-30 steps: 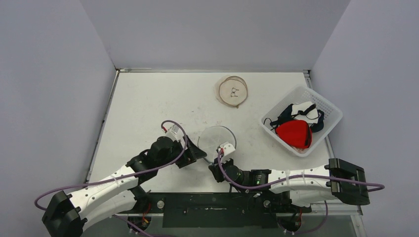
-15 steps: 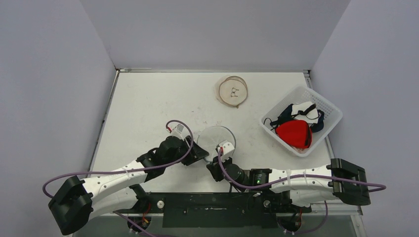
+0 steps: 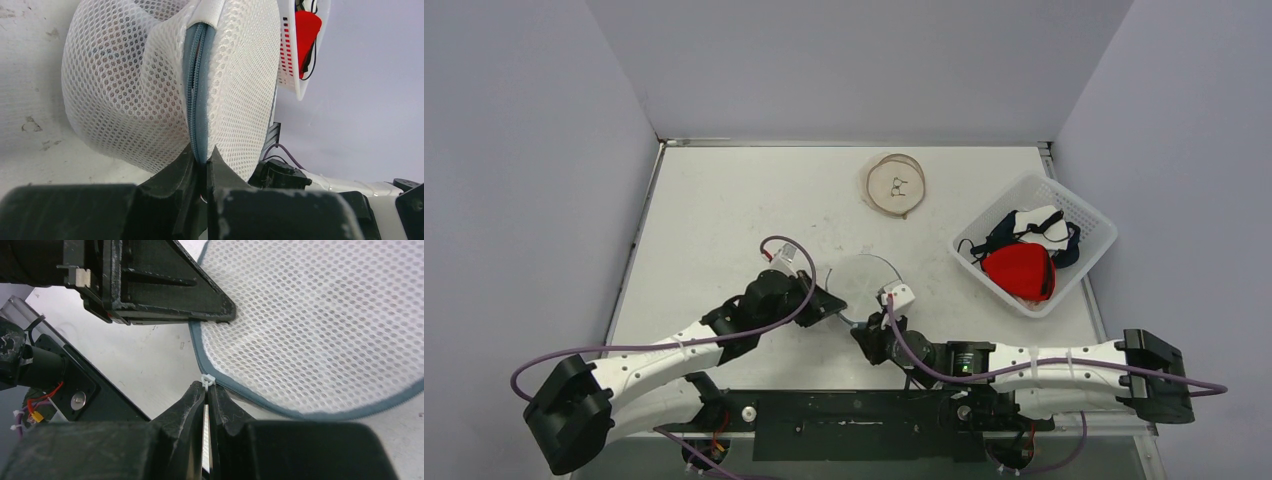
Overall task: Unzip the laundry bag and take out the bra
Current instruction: Unzip the laundry bag at the center of the board.
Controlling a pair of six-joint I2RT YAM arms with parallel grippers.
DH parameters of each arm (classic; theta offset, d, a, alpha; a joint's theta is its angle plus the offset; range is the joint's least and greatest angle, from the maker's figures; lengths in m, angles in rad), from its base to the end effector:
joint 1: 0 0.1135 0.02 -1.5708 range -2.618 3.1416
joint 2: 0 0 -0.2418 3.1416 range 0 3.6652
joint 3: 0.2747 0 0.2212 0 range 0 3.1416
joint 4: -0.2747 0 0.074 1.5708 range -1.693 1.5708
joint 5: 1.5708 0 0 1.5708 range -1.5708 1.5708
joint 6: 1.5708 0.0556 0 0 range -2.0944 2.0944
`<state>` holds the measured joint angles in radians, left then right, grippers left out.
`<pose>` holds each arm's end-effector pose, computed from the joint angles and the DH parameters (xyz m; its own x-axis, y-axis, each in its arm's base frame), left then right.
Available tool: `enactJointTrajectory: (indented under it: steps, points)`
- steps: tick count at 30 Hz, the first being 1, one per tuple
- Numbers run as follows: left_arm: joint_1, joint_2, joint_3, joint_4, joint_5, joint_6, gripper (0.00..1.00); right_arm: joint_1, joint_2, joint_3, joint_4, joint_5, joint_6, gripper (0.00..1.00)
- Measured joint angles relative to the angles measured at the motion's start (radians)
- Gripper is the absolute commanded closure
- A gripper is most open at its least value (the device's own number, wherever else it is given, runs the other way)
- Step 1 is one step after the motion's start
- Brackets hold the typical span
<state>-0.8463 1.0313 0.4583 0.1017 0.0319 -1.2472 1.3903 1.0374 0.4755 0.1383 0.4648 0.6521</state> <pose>0.1462 -0.1679 0.1971 -0.8232 -0.4997 -0.2696 -0.0413 0.5262 -0.8493 0.0644 0.2139 0.2082 -0.5478 0.0199 -0.8364 -0.5959 0.6924 0.4068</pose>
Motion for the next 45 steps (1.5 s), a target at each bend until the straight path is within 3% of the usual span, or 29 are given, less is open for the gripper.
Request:
enactJointTrajectory:
  steps: [15,16,19,23,31,36,41,45]
  points:
    - [0.103,-0.035,0.015,-0.076,0.077,0.084,0.99,0.000,-0.118,-0.015,-0.204,0.091,0.043,0.95]
    - [0.110,-0.034,0.026,-0.090,0.086,0.096,0.92,0.000,-0.120,-0.016,-0.207,0.091,0.043,0.95]
    - [0.138,-0.028,0.063,-0.130,0.113,0.146,0.51,0.001,-0.119,-0.021,-0.200,0.092,0.044,0.95]
    - [0.184,-0.027,0.089,-0.154,0.113,0.191,0.27,0.005,-0.102,-0.038,-0.192,0.090,0.043,0.95]
    - [0.185,-0.173,0.082,-0.290,0.111,0.183,0.23,0.006,-0.011,-0.034,-0.122,0.069,0.024,0.95]
    - [0.158,-0.351,0.016,-0.391,0.098,0.127,0.13,0.006,0.034,0.002,-0.084,0.042,-0.003,0.95]
    - [0.063,-0.473,-0.047,-0.431,0.054,0.043,0.11,0.006,0.095,0.053,-0.032,0.008,-0.033,0.95]
    - [-0.035,-0.427,-0.048,-0.404,-0.002,-0.002,0.14,0.006,0.149,0.080,0.006,-0.022,-0.051,0.95]
